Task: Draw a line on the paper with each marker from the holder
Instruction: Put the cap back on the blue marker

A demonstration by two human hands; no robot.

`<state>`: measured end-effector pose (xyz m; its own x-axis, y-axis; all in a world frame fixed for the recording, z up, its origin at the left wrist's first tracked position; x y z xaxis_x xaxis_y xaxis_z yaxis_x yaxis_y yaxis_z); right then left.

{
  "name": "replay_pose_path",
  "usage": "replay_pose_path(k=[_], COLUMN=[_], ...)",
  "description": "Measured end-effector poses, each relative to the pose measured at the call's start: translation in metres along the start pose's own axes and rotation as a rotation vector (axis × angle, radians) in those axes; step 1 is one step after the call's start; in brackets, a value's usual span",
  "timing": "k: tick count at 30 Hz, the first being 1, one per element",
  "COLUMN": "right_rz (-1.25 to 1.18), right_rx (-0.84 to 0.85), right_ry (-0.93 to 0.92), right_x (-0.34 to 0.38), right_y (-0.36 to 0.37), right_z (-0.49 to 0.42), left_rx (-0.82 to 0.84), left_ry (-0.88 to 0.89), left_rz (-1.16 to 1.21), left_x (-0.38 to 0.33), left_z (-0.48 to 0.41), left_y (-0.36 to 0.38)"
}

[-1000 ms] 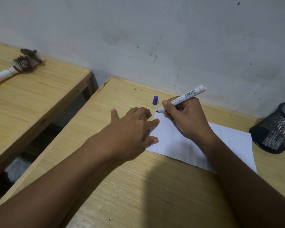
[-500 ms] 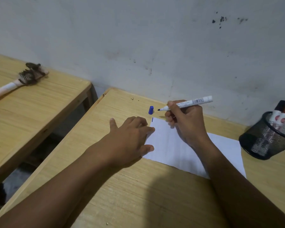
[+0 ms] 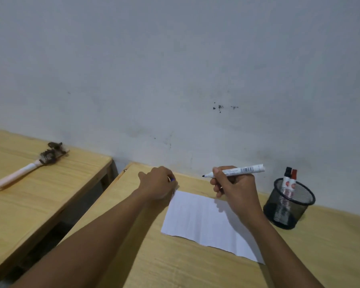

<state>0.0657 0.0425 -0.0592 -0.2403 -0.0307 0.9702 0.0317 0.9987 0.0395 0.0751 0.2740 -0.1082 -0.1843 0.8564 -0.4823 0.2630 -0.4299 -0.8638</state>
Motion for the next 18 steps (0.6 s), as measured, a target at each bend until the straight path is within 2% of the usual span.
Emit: replay_pose_path(k=[2, 4, 9, 14, 18], right_rz=[-0.009, -0.047, -0.078, -0.083, -0.084], right_rx=[-0.011, -0.043, -0.077, -0.139, -0.096], right_ry=[-0.004, 0.003, -0.037, -0.109, -0.164], right_x=[0.009, 0.021, 0.063, 0.109, 0.140], right_y=[-0.013, -0.026, -0.042, -0.064, -0.076], right_z=[0.004, 0.006, 0.011, 0.027, 0.043], left_rx=[-0.045, -0.070, 0.003, 0.050, 0.092], left_ry=[-0.034, -0.032, 0.163, 0.258, 0.343], left_rz=[0.080, 0.269, 0.719, 0.893, 0.891], left_x=[-0.005, -0.019, -0.096, -0.152, -0.185], left_z=[0.001, 0.008, 0.047, 0.083, 0.107], left_y=[-0.011, -0.025, -0.067, -0.100, -0.112])
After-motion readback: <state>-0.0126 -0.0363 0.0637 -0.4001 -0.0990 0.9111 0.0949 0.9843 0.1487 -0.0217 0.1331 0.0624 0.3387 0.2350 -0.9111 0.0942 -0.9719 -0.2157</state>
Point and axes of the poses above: each hand's wrist, its own z-axis away from the middle knuckle, its own y-axis out of the palm, x = y × z, the point moved 10 cm from there along -z, towards the middle knuckle, and after that the axes turned 8 degrees about -x, right-handed, at the moved point
